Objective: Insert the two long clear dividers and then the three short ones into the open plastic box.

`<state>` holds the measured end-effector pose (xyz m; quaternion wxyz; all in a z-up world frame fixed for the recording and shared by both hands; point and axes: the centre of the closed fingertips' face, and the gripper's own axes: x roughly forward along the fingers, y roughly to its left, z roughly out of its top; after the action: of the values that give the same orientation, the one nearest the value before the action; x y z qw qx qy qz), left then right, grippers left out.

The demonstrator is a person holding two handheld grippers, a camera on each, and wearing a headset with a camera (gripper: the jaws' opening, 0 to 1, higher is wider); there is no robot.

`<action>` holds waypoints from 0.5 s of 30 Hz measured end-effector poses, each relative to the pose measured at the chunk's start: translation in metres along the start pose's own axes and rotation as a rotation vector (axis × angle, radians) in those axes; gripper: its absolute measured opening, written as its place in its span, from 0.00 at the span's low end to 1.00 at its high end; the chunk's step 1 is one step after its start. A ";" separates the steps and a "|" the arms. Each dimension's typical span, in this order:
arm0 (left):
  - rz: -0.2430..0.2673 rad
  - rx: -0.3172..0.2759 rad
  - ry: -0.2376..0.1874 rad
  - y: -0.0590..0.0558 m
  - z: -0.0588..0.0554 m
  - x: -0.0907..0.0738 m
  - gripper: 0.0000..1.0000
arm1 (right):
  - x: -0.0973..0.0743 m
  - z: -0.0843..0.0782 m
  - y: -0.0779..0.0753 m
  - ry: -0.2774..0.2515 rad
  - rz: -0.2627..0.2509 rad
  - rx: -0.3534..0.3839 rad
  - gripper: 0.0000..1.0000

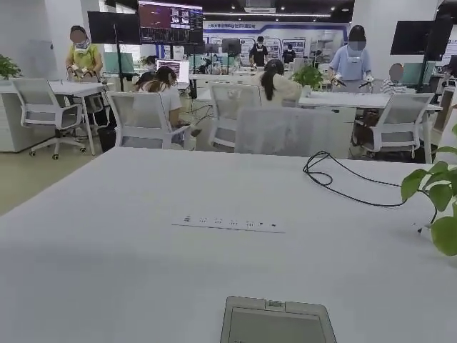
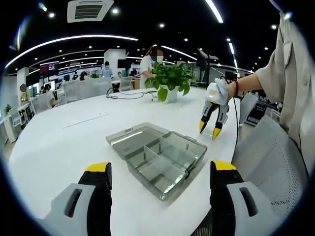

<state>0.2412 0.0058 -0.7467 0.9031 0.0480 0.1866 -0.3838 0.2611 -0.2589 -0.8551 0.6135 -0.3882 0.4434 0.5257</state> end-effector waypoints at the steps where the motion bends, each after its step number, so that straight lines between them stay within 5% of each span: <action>1: 0.002 0.001 0.001 0.000 0.000 0.000 0.83 | 0.000 0.000 0.000 -0.001 -0.002 -0.004 0.35; 15: 0.009 0.055 0.038 -0.003 -0.001 -0.006 0.79 | -0.001 0.000 0.002 0.008 -0.020 0.012 0.32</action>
<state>0.2349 0.0077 -0.7450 0.8994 0.0807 0.1930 -0.3839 0.2591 -0.2591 -0.8546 0.6194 -0.3909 0.4451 0.5152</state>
